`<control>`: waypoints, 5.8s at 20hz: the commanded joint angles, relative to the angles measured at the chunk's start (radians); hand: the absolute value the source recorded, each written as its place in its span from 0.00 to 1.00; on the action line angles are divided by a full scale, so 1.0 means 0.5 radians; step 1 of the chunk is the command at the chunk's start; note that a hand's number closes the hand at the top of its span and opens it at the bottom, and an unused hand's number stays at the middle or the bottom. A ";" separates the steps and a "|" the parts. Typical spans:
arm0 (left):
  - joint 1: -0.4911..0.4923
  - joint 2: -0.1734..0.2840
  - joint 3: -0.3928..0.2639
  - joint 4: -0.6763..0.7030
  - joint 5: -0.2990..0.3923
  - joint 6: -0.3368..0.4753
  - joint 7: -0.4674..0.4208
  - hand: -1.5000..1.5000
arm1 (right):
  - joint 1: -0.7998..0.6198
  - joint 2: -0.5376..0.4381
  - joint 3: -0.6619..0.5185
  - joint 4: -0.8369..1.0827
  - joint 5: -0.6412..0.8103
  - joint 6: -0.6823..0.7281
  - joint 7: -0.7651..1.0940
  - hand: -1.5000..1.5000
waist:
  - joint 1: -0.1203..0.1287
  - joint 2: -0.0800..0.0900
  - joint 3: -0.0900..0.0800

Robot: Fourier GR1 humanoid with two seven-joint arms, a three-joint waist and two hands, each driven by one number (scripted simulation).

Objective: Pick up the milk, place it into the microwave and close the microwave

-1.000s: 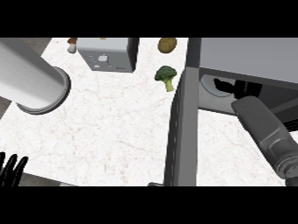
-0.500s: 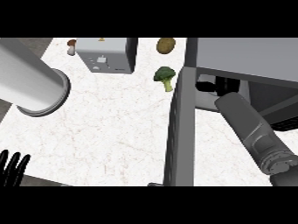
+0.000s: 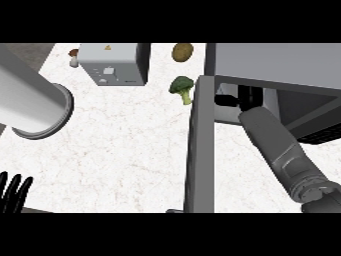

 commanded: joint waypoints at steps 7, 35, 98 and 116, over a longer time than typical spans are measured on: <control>0.121 0.023 0.039 -0.027 0.046 -0.069 -0.028 0.00 | 0.224 0.118 -0.305 -0.175 -0.313 0.506 -0.376 0.00 | -0.078 -0.055 0.000; 0.171 -0.112 -0.122 -0.075 -0.280 -0.062 0.086 0.00 | 1.255 0.079 -0.216 -0.676 -0.361 1.357 -0.848 0.00 | -0.294 -0.144 -0.015; -2.109 -0.172 -2.425 1.684 -0.054 1.652 0.246 1.00 | 2.270 -0.655 -0.281 -2.231 -1.018 2.273 -0.424 0.00 | -0.589 -0.096 -0.026; -2.824 -0.172 -2.220 1.902 0.308 1.974 0.248 1.00 | 2.065 -0.843 -0.217 -2.456 -1.118 2.367 -0.216 0.00 | -0.897 -0.021 -0.018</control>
